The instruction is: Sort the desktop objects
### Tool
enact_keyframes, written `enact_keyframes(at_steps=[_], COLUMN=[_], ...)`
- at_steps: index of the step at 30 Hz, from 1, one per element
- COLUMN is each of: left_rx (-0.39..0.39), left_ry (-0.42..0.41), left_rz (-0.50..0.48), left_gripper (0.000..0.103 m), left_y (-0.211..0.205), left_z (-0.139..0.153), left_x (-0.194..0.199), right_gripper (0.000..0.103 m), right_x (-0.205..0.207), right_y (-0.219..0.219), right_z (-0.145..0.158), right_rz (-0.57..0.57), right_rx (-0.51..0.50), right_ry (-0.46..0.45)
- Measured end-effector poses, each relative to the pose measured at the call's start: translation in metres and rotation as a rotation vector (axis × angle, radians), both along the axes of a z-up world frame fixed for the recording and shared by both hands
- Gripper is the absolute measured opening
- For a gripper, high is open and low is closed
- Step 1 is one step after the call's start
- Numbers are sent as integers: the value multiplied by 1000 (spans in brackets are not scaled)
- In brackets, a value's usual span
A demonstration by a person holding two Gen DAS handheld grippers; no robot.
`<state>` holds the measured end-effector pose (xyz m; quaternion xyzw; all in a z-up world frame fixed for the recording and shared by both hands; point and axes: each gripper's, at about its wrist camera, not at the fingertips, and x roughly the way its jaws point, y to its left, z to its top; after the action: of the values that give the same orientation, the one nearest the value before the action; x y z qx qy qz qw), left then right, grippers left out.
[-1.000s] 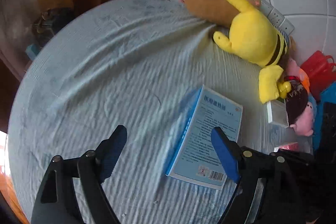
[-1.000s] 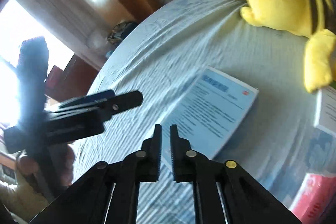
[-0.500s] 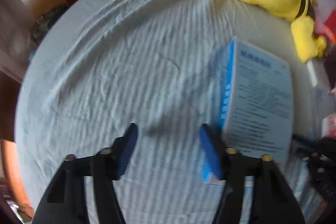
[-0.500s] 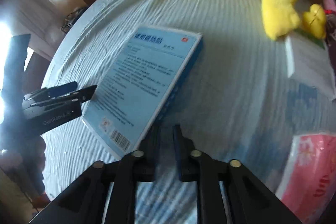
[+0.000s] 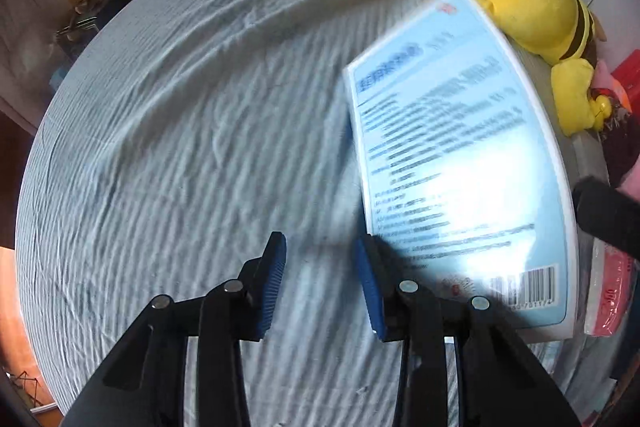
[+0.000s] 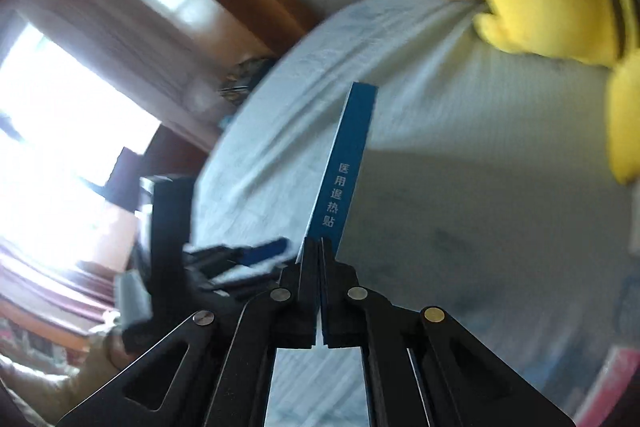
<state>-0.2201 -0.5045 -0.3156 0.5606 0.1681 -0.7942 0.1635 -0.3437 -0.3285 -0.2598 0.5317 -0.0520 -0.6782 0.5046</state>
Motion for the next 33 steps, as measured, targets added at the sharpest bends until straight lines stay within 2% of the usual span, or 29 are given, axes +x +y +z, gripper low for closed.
enact_keyframes(at_steps=[3, 5, 7, 9, 12, 15, 16, 18, 23, 26, 29, 32, 33], left_rx=[-7, -12, -15, -13, 3, -6, 0, 0, -20, -43, -24, -63, -50], left_ry=[13, 26, 55, 88, 140, 193, 214, 234, 190, 131, 96, 14, -7], left_rz=[30, 72, 110, 142, 176, 189, 190, 187, 135, 110, 77, 56, 58], left_gripper=[37, 47, 66, 77, 78, 78, 78, 78, 78, 78, 78, 78, 78], left_y=[-14, -29, -40, -48, -51, -41, -38, -34, -13, -7, -4, 1, 1], left_z=[6, 14, 24, 38, 63, 84, 92, 98, 99, 90, 82, 68, 61], left_x=[7, 16, 24, 29, 28, 15, 12, 7, -18, -34, -47, -58, -58], right_gripper=[5, 5, 5, 4, 5, 19, 29, 31, 31, 31, 31, 31, 31], right_x=[8, 14, 14, 17, 24, 22, 21, 20, 24, 31, 36, 39, 40], right_y=[-24, -37, -48, -51, -52, -41, -36, -25, -20, -22, -28, -33, -33], right_z=[5, 5, 4, 1, 2, -2, -2, -3, -3, -2, -2, -1, 0], right_rz=[67, 94, 109, 110, 101, 47, 16, -41, -19, 7, 30, 45, 47], right_rx=[-22, -25, -19, -19, -9, -19, -26, -39, -26, -24, -34, -32, -19], right_ry=[-13, -21, -13, -18, -5, -13, -19, -32, -36, -20, -22, -13, 0])
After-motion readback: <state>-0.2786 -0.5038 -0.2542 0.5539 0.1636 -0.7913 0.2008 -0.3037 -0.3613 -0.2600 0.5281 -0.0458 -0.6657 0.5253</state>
